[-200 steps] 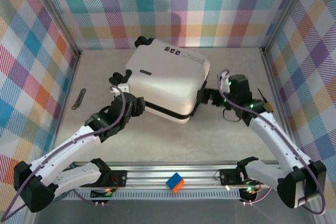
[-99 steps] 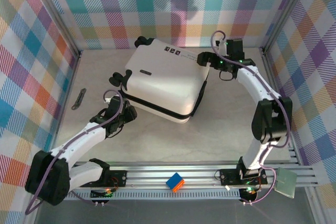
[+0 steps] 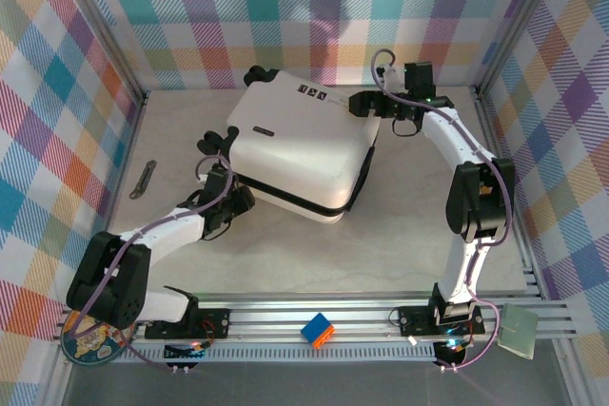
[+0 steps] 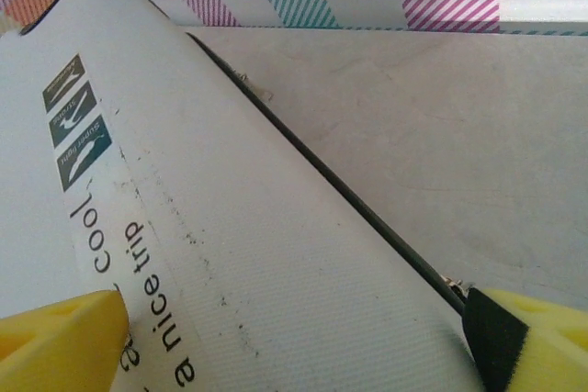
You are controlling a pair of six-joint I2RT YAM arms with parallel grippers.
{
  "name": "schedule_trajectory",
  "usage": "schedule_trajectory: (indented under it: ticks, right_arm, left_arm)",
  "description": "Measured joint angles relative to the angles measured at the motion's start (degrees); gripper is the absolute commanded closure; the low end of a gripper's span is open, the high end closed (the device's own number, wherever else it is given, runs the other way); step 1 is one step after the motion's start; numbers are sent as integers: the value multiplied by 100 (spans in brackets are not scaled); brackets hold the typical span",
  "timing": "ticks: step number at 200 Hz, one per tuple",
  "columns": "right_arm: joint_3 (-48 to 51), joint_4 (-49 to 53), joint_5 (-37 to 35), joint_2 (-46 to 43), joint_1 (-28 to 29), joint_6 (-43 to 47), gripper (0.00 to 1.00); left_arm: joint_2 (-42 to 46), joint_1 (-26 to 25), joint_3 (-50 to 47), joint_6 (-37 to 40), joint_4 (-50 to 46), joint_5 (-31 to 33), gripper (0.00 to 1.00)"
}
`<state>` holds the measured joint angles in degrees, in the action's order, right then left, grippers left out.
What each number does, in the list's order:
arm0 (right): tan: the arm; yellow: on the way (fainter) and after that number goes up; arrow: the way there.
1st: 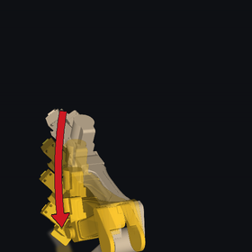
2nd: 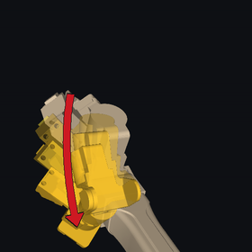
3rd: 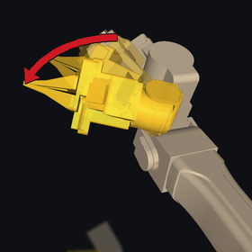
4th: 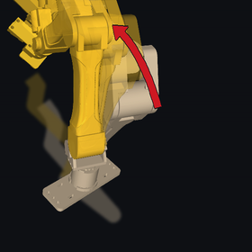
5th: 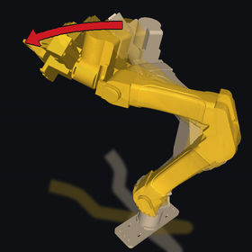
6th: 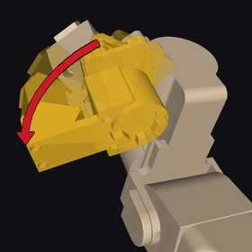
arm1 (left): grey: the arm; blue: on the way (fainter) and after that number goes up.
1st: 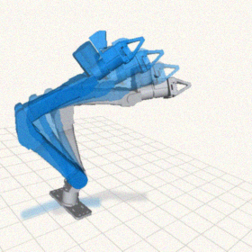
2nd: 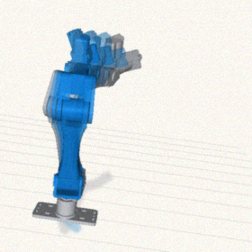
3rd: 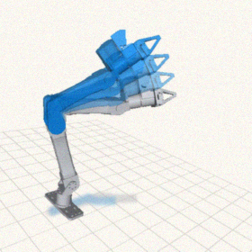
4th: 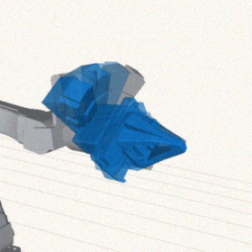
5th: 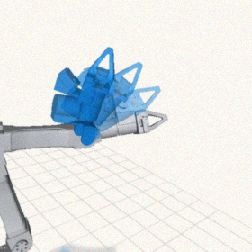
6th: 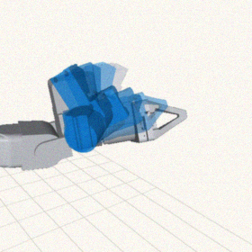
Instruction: Pack the luggage
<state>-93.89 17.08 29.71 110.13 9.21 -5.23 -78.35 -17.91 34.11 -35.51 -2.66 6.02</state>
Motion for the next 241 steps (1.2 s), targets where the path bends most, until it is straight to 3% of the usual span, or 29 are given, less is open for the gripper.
schedule_trajectory:
  ticks: [29,83,122,146,164,187,213,241]
  right_arm:
    - [756,-444,249,-420,-81,131,10]
    - [3185,-1220,221,-2352,136,4,13]
    - [5042,-1860,-1060,-4275,1344,-710,12]
    - [5971,-1836,-1272,-5453,2181,-1075,9]
    - [6170,-1432,-1327,-5965,2509,-1224,5]
    - [6094,-894,-1814,-6218,2520,-1300,3]
    - [5746,-374,-2151,-6098,2350,-1403,1]
    - [5438,-245,-1856,-5720,1766,-1499,0]
  left_arm:
    - [-439,562,190,149,37,-116,37]
    - [-1663,1290,1276,221,-94,-782,43]
    - [-2061,1429,1906,142,-686,-944,42]
    - [-2282,1438,2323,146,-1150,-1005,42]
    - [-2509,1432,2704,168,-1373,-1097,38]
    - [-2938,1403,3217,304,-787,-1228,37]
    - [-2942,1384,3447,487,-592,-1172,36]
    - [-2608,1381,3209,605,-632,-1060,33]
